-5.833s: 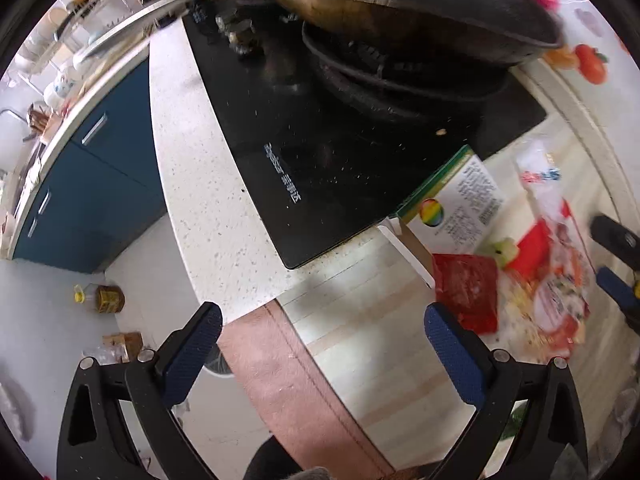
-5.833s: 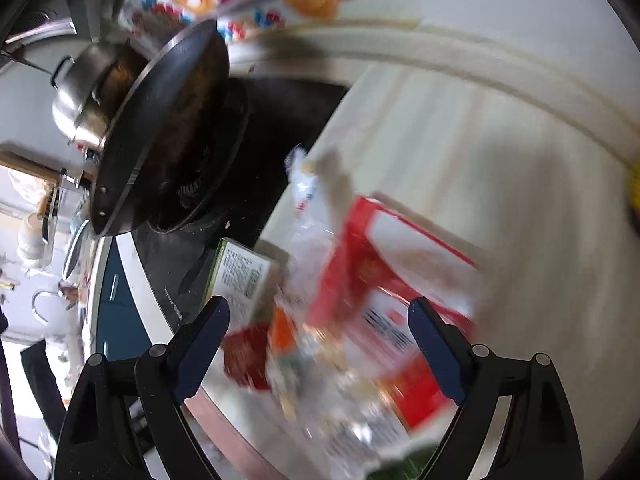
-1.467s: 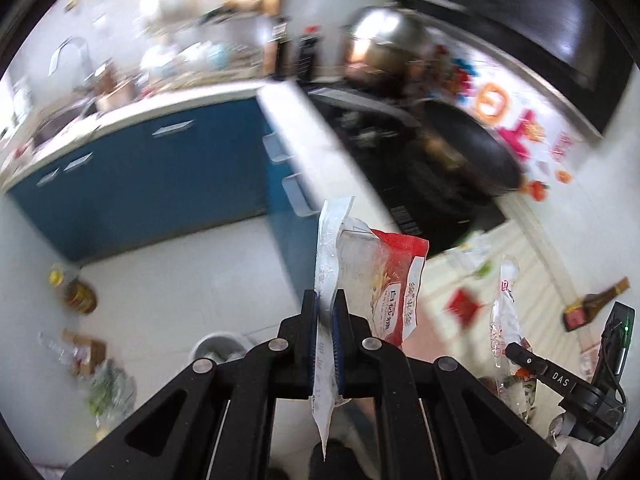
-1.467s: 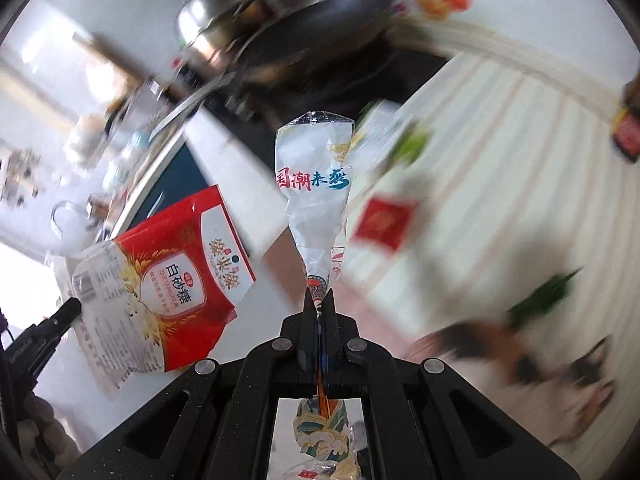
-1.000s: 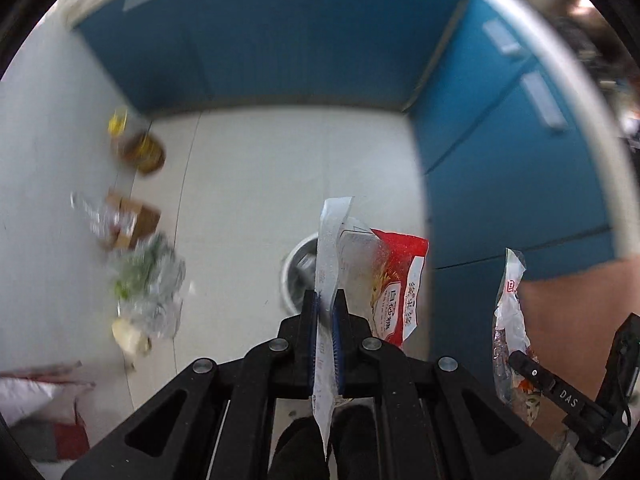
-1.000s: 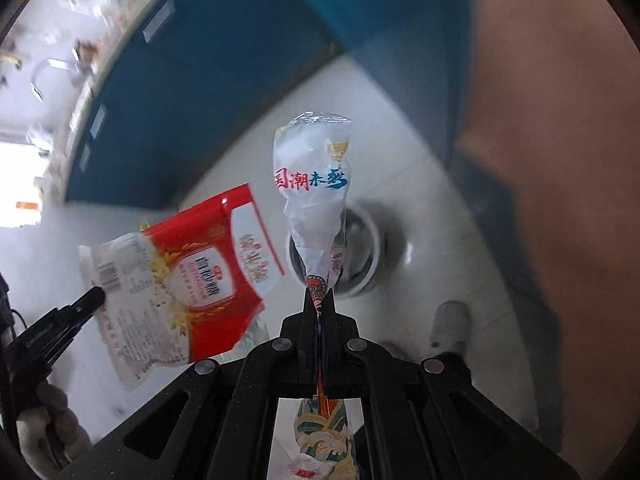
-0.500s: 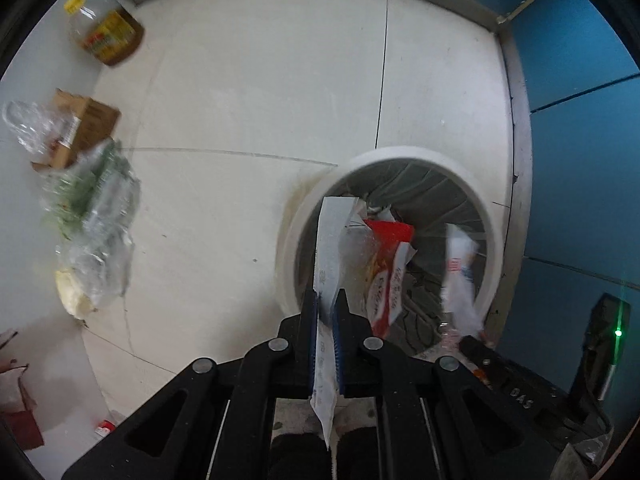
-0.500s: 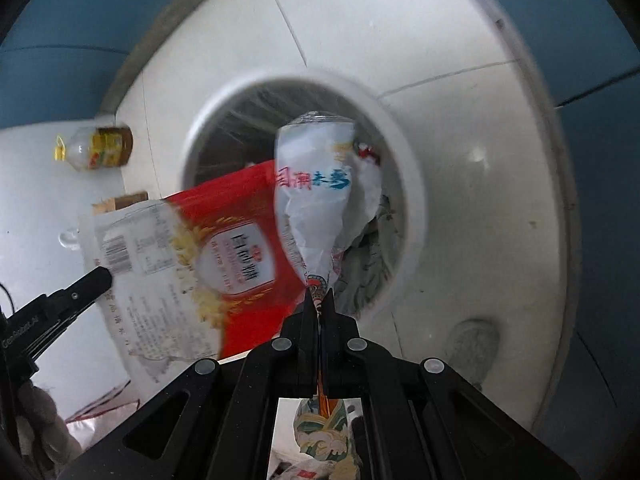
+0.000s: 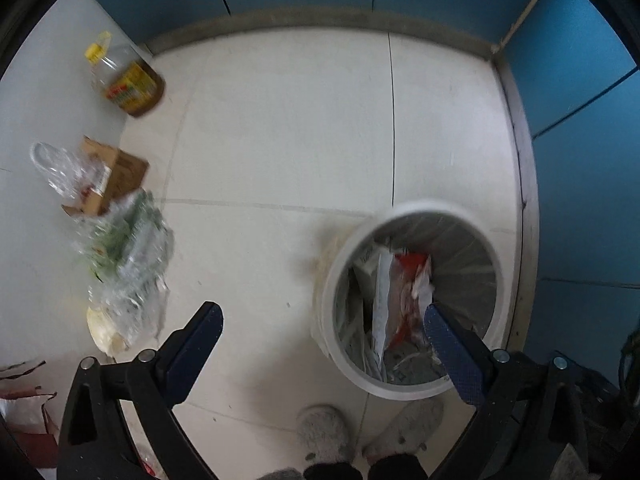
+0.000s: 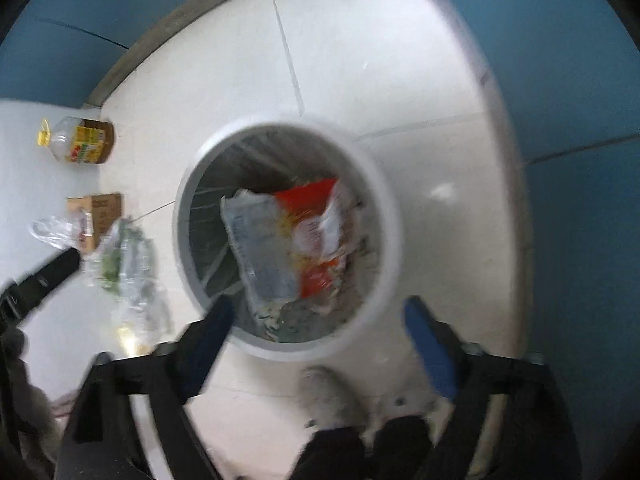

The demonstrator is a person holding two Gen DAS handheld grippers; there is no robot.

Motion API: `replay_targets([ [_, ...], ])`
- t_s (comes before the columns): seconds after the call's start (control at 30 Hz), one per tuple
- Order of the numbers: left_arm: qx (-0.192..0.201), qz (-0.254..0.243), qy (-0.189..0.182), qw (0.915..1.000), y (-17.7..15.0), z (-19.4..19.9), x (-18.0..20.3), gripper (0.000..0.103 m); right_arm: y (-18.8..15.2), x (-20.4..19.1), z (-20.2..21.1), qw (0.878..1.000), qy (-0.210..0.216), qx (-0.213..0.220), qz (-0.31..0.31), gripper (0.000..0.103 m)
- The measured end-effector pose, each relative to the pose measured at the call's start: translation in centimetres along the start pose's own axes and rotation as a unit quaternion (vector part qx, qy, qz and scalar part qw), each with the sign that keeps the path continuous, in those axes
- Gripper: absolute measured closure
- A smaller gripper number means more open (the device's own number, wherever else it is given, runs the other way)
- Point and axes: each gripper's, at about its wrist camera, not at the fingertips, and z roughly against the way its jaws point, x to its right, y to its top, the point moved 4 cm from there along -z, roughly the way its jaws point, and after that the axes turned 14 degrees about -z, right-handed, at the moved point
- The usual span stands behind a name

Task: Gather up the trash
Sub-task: 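Carry the sugar bag and plastic bag over the white bin and open both tools, then raise both tools from the bin back toward the counter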

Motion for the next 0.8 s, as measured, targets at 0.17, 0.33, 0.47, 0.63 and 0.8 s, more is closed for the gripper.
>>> replay_targets([
  [0.17,0.033,-0.013,0.027,0.9990,-0.7,5.8,-0.8,0.000,-2.0,0.4,7.7,0.997,-0.033,0.060,0.023,0.003],
  [0.33,0.054,-0.027,0.029,0.9977,-3.0,14.5,-0.2,0.000,-5.0,0.1,17.3,0.991,-0.052,0.117,0.048,0.000],
  [0.47,0.065,-0.037,0.015,0.9971,-5.4,22.2,0.6,0.000,-8.1,-0.5,26.1,0.985,-0.047,0.152,0.067,0.000],
  [0.63,0.069,-0.047,0.000,0.9965,-8.2,30.6,1.8,0.000,-12.5,-1.1,36.9,0.979,-0.033,0.186,0.075,0.000],
  [0.8,0.077,-0.054,-0.009,0.9955,-10.3,37.5,2.1,0.000,-16.6,-0.6,45.7,0.976,-0.024,0.208,0.066,0.000],
])
